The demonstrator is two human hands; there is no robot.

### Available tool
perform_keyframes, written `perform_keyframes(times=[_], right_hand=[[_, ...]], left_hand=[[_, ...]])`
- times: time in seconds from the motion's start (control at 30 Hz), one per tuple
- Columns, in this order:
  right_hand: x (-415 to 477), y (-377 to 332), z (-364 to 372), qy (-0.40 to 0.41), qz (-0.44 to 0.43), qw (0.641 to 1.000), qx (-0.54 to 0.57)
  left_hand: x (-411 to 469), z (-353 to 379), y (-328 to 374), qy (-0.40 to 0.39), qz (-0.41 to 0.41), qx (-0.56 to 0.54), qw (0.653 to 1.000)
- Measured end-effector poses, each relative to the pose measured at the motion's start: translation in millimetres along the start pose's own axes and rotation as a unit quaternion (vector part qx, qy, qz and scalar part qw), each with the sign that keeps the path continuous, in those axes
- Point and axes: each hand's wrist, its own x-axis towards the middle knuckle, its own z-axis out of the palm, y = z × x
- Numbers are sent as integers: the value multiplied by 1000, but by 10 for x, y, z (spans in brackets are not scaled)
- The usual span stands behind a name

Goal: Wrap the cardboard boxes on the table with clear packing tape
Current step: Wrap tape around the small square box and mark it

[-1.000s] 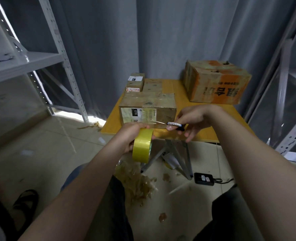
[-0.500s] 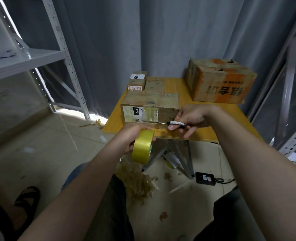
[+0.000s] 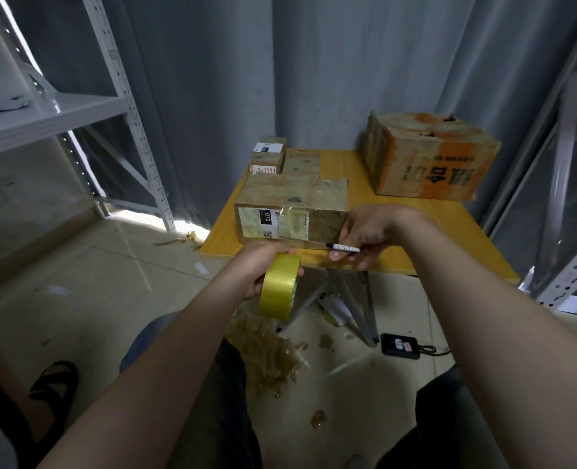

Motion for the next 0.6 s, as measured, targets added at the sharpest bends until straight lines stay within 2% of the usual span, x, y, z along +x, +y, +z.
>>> perform_keyframes(times=[0.13, 0.33, 0.47, 0.6], right_hand=[[12, -21, 23, -4, 11, 998, -57], [-124, -66, -7, -25, -8, 998, -66], [-351, -248, -118, 24, -14, 994, -102], [-517, -384, -284, 132, -82, 986, -53]], left_hand=[[8, 29, -30, -7, -13, 13, 1000], [-26, 31, -104, -19, -35, 42, 998], [-18, 47, -16, -36, -25, 64, 997], [23, 77, 119, -51, -3, 67, 996]])
